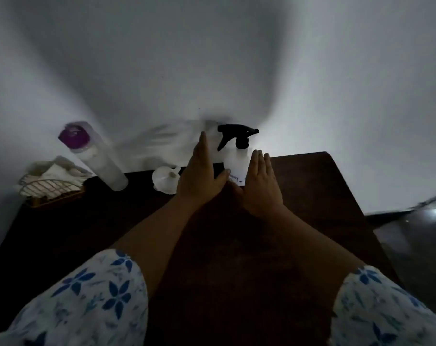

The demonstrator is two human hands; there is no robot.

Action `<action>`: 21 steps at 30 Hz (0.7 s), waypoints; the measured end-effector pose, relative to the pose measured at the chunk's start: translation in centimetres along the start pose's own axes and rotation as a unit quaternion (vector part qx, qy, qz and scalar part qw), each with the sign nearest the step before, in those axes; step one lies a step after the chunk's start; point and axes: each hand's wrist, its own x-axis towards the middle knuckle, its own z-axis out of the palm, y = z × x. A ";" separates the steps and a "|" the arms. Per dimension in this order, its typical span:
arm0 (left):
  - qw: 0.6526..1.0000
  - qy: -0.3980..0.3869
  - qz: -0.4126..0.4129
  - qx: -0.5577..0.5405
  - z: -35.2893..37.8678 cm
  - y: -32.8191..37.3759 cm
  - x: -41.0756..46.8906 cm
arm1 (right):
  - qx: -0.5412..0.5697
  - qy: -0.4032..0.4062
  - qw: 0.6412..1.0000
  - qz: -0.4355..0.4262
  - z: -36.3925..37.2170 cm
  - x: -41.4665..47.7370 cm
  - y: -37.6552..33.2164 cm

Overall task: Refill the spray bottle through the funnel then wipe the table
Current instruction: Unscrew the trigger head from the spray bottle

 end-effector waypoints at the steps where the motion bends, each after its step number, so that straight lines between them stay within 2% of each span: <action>1: 1.000 0.008 -0.015 -0.021 0.4 -0.2 0.5 | 0.018 0.006 1.000 0.012 0.2 0.6 0.0; 4: 0.996 0.007 -0.063 -0.058 2.4 -1.4 1.6 | 0.050 0.011 0.998 0.039 0.9 2.5 0.4; 8: 0.992 0.042 -0.052 -0.107 5.4 -2.3 2.2 | 0.069 0.024 0.997 0.034 2.3 4.1 1.2; 14: 0.977 0.054 -0.101 -0.183 8.4 -2.4 3.3 | 0.138 0.022 0.989 0.039 3.5 5.1 2.0; 19: 0.965 0.019 -0.117 -0.235 9.8 -2.8 3.3 | 0.198 0.045 0.977 0.061 3.7 5.2 1.6; 21: 0.966 0.004 -0.098 -0.238 9.8 -3.1 3.3 | 0.194 0.043 0.978 0.060 3.3 5.3 1.7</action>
